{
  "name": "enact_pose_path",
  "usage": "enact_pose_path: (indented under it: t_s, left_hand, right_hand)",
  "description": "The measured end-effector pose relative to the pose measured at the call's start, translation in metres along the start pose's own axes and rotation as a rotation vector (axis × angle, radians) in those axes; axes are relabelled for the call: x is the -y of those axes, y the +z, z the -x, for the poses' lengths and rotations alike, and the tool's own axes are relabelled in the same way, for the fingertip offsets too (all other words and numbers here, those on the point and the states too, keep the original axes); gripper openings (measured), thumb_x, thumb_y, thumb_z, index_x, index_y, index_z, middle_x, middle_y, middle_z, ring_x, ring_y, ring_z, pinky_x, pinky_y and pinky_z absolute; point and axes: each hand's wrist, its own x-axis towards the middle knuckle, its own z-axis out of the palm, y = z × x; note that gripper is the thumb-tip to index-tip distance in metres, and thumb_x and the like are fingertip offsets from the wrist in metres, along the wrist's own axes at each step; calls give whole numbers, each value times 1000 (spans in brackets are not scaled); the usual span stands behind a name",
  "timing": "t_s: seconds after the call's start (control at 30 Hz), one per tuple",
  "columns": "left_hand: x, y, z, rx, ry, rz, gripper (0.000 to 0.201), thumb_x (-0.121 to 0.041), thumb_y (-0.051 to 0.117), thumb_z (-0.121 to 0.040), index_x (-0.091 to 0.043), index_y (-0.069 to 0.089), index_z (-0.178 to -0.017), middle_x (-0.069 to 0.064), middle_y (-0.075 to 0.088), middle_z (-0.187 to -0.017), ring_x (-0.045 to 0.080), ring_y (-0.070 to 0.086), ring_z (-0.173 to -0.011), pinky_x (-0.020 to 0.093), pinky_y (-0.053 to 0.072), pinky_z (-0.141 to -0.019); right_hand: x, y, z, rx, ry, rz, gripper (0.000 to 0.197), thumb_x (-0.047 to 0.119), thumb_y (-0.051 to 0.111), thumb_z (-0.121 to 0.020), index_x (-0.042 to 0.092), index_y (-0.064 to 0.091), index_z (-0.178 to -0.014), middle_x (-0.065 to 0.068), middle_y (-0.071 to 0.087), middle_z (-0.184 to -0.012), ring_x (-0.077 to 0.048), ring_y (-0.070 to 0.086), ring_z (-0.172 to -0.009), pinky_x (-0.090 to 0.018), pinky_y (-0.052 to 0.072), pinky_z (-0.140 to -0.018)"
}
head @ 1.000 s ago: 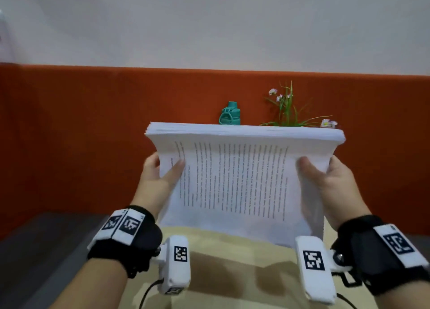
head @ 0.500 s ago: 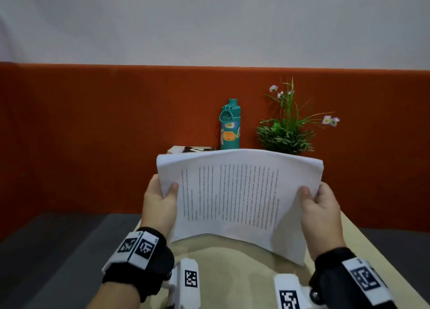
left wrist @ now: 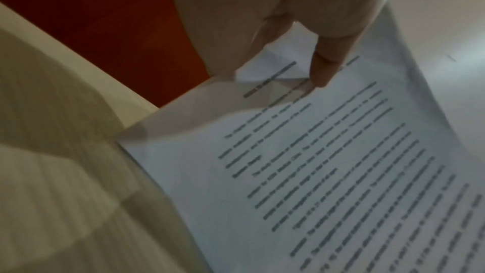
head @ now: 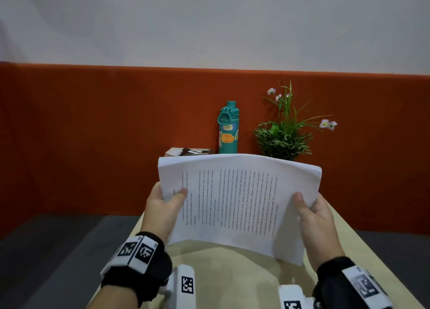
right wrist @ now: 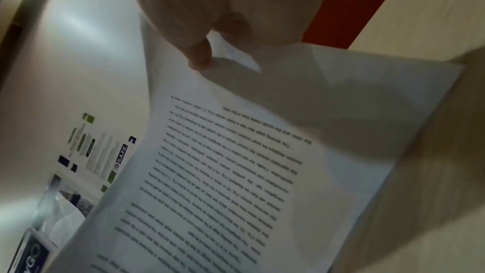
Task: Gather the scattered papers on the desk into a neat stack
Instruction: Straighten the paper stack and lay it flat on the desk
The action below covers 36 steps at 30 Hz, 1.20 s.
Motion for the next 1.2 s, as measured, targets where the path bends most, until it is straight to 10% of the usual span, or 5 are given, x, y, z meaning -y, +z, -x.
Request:
enact_pose_path:
  t_s: [0.17, 0.33, 0.6, 0.83, 1.2]
  left_hand:
    - [2, -1, -1, -36, 53, 6, 8, -18, 56, -93, -22, 58, -99, 2, 69, -95, 19, 67, -84, 30, 49, -58]
    - [16, -9, -6, 85, -30, -229, 25, -8, 47, -95, -26, 53, -113, -7, 64, -95, 14, 62, -89, 29, 49, -67]
    - [12, -9, -13, -80, 31, -549, 14, -6, 60, -89, -19, 58, -95, 0, 63, -85, 25, 59, -88, 30, 42, -75]
    - [-10, -17, -19, -163, 106, -588, 23, -12, 70, -81, -16, 70, -104, 5, 73, -95, 24, 66, -94, 35, 55, -85]
    - [26, -76, -43, -73, -276, -758, 23, -6, 77, -75, -10, 75, -97, 9, 74, -103, 26, 66, -96, 35, 55, -85]
  right_hand:
    - [-1, -6, -4, 6, 9, 43, 14, 22, 44, -100, 26, 56, -105, 0, 67, -100, -20, 62, -88, -36, 48, -67]
    - [-16, -11, -7, 88, 177, 264, 26, 18, 39, -102, 25, 54, -122, -1, 63, -120, -27, 56, -111, -52, 43, -99]
    - [-9, -13, -24, 167, 239, 811, 22, 11, 45, -96, 5, 57, -113, -17, 63, -113, -32, 58, -96, -34, 44, -75]
    - [22, -13, -27, 123, 151, 906, 8, 13, 52, -94, 16, 60, -92, -9, 65, -95, -27, 60, -85, -32, 47, -69]
    - [-19, 32, -18, 331, 356, 956, 18, 14, 60, -89, 4, 68, -102, -15, 70, -102, -31, 67, -93, -37, 57, -74]
